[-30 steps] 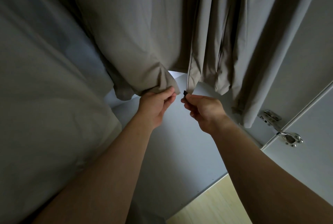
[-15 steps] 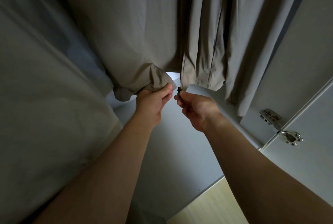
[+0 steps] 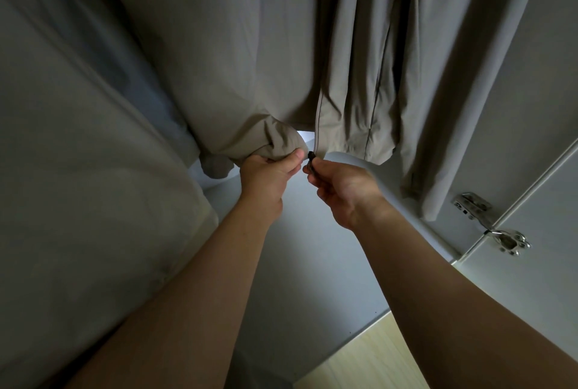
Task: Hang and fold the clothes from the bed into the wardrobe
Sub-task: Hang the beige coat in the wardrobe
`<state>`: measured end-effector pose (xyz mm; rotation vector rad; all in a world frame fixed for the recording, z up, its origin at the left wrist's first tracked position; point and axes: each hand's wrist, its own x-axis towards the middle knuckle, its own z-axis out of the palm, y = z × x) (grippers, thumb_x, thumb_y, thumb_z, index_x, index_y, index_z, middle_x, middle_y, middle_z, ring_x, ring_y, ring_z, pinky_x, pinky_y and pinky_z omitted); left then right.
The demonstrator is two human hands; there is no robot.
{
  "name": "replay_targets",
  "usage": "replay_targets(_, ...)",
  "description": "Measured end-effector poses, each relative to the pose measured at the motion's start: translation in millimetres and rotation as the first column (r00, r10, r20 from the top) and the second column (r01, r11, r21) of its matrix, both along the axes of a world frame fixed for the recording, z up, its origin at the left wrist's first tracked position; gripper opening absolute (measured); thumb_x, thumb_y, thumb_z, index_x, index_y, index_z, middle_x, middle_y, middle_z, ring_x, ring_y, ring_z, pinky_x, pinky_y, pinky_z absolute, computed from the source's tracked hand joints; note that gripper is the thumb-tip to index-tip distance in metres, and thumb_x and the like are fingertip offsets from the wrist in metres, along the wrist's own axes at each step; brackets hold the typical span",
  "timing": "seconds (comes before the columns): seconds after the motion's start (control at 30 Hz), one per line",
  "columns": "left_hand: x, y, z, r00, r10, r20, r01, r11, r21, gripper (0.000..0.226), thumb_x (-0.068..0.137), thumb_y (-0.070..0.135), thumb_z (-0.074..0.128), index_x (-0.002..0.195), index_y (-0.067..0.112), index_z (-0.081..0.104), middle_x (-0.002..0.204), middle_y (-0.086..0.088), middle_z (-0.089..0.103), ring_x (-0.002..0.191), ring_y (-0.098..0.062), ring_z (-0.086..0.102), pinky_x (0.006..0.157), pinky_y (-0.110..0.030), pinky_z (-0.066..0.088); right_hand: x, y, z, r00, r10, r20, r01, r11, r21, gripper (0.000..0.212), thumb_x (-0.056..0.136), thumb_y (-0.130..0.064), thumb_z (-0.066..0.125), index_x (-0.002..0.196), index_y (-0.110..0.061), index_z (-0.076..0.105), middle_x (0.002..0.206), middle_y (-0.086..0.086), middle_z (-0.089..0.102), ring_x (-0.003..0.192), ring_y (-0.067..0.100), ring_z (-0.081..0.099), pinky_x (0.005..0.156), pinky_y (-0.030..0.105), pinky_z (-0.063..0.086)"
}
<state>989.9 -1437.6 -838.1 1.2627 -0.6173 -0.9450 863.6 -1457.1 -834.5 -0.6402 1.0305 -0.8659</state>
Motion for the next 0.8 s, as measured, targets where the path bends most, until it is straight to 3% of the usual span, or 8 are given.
replay_targets(0.3,3.2,0.9,4.0,0.998,0.034,-0.059,-0.034,0.999,-0.004,0.022,0.082,0.006,0.079,0.103,0.009,0.072,0.096,-0.001,0.076,0.083,-0.010,0.075,0.070,-0.015,0.055,1.3,4.1,2.4,0.997,-0.070,-0.032,0.070,0.998,-0.010,0.008,0.086,-0.013,0.075,0.089,-0.006,0.073,0.085,0.006,0.077,0.065,0.008,0.068,0.060,0.021,0.048)
replay_targets(0.4,0.9,2.0,5.0,1.000,0.012,-0.009,-0.012,1.000,-0.016,0.023,0.082,0.005,0.078,0.104,0.006,0.073,0.098,-0.004,0.076,0.084,-0.011,0.074,0.075,-0.019,0.056,2.5,3.6,4.0,0.997,-0.064,-0.032,0.064,0.998,-0.010,0.008,0.085,-0.013,0.075,0.088,-0.006,0.073,0.086,0.007,0.077,0.064,0.009,0.067,0.057,0.020,0.047)
replay_targets(0.57,2.6,1.3,2.3,0.997,0.020,0.076,-0.016,0.999,-0.048,0.016,0.082,0.004,0.078,0.090,0.018,0.076,0.091,0.001,0.077,0.085,-0.014,0.074,0.079,-0.023,0.056,4.9,4.5,4.8,0.997,-0.064,-0.033,0.064,0.998,-0.016,0.008,0.085,-0.012,0.075,0.089,-0.006,0.073,0.083,0.006,0.077,0.064,0.009,0.068,0.056,0.021,0.047)
replay_targets(0.8,10.3,8.0,9.0,0.980,0.050,0.194,-0.045,0.998,-0.032,0.024,0.069,0.021,0.085,0.091,0.023,0.076,0.095,0.005,0.077,0.086,-0.015,0.075,0.084,-0.032,0.057,7.7,10.1,12.5,0.997,-0.055,-0.054,0.053,0.998,-0.032,0.008,0.085,-0.012,0.075,0.088,-0.005,0.073,0.083,0.006,0.077,0.066,0.010,0.068,0.058,0.021,0.045)
